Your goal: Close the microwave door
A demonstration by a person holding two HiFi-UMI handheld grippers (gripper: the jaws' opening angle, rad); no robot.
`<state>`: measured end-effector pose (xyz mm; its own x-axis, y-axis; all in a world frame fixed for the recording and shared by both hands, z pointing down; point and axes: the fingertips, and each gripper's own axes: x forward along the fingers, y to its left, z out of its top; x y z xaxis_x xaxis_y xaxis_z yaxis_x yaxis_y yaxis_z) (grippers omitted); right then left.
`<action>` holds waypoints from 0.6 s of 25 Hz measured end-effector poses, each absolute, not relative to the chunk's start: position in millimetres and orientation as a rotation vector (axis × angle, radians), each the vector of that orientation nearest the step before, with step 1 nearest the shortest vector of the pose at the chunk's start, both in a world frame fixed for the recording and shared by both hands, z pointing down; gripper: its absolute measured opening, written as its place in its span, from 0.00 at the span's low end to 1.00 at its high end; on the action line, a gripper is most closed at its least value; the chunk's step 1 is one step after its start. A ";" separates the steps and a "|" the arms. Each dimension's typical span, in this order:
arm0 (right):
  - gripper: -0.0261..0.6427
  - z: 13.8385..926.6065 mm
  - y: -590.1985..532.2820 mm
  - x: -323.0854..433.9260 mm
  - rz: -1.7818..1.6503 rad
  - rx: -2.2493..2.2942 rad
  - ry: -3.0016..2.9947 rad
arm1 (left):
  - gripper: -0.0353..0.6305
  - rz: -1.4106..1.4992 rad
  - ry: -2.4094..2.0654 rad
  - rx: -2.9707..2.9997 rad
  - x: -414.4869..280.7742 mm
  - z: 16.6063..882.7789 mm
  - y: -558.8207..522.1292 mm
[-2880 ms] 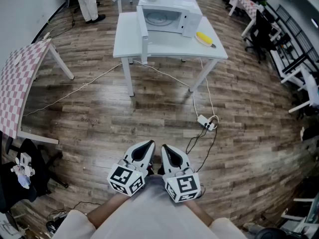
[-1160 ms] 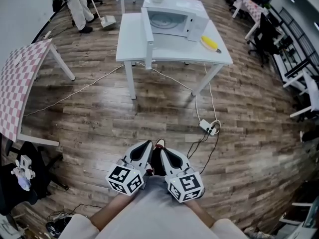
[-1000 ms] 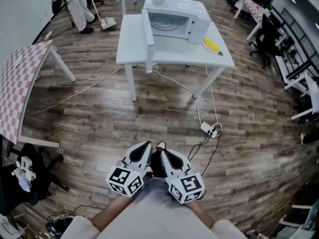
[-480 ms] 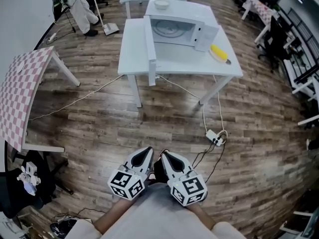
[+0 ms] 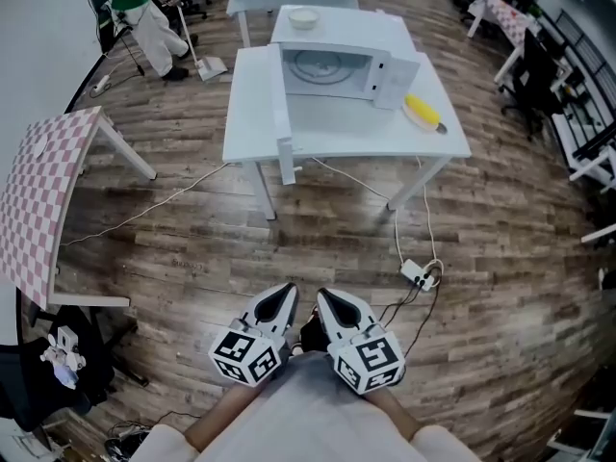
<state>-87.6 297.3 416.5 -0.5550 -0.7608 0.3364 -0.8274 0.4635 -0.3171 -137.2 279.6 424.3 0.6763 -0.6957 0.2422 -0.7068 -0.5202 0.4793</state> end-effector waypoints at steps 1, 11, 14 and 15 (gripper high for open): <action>0.07 415.8 293.5 -84.8 0.676 1.402 -2.556 | 0.08 0.025 -1.078 2.341 -134.8 422.9 276.9; 0.07 409.1 256.0 -66.4 0.654 1.397 -2.601 | 0.08 0.041 -1.105 2.374 -121.2 413.5 242.5; 0.07 411.3 247.9 -59.7 0.656 1.388 -2.610 | 0.08 0.045 -1.104 2.382 -113.1 415.3 236.2; 0.07 412.5 245.7 -57.2 0.655 1.384 -2.613 | 0.08 0.044 -1.103 2.384 -109.8 416.6 234.4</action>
<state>-57.2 245.7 412.5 -0.5772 -0.7619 0.2939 -0.8104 0.4903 -0.3207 -109.8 234.4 416.6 0.6699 -0.7043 0.2350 -0.7208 -0.5410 0.4334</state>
